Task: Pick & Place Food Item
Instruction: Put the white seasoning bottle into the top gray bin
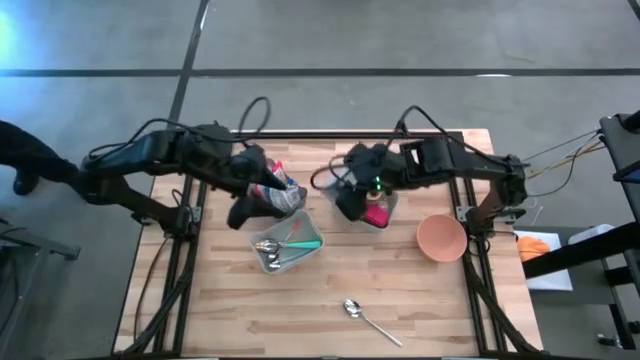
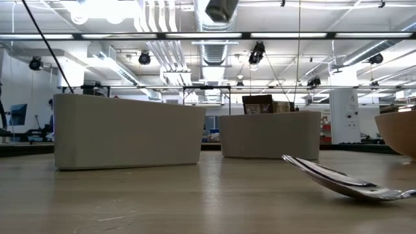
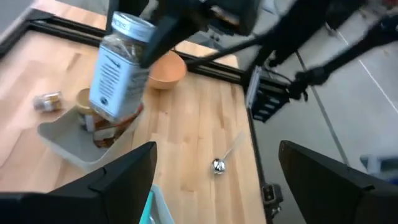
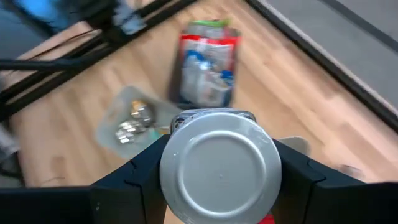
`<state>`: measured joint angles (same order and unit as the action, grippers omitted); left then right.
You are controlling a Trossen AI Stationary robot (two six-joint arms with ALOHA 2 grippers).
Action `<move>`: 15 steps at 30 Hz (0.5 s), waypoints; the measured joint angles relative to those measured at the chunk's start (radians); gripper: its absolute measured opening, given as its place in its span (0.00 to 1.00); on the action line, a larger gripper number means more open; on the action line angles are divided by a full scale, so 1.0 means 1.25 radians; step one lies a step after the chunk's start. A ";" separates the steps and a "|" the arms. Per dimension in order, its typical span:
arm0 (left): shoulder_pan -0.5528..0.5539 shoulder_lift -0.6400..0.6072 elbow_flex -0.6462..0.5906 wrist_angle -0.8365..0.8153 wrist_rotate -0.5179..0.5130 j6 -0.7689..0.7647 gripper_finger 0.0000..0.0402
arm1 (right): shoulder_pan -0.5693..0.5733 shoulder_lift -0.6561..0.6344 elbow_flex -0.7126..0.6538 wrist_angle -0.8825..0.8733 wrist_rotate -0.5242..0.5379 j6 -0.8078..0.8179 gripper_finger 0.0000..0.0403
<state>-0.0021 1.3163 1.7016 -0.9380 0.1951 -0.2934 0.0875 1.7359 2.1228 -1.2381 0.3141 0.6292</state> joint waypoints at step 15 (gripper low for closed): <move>0.002 -0.104 -0.006 -0.087 -0.150 -0.039 0.84 | -0.214 0.000 -0.147 -0.069 -0.070 0.001 0.49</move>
<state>-0.0002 1.1858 1.6939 -1.0470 0.0077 -0.3415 -0.1806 1.7359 1.9392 -1.3241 0.2272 0.6305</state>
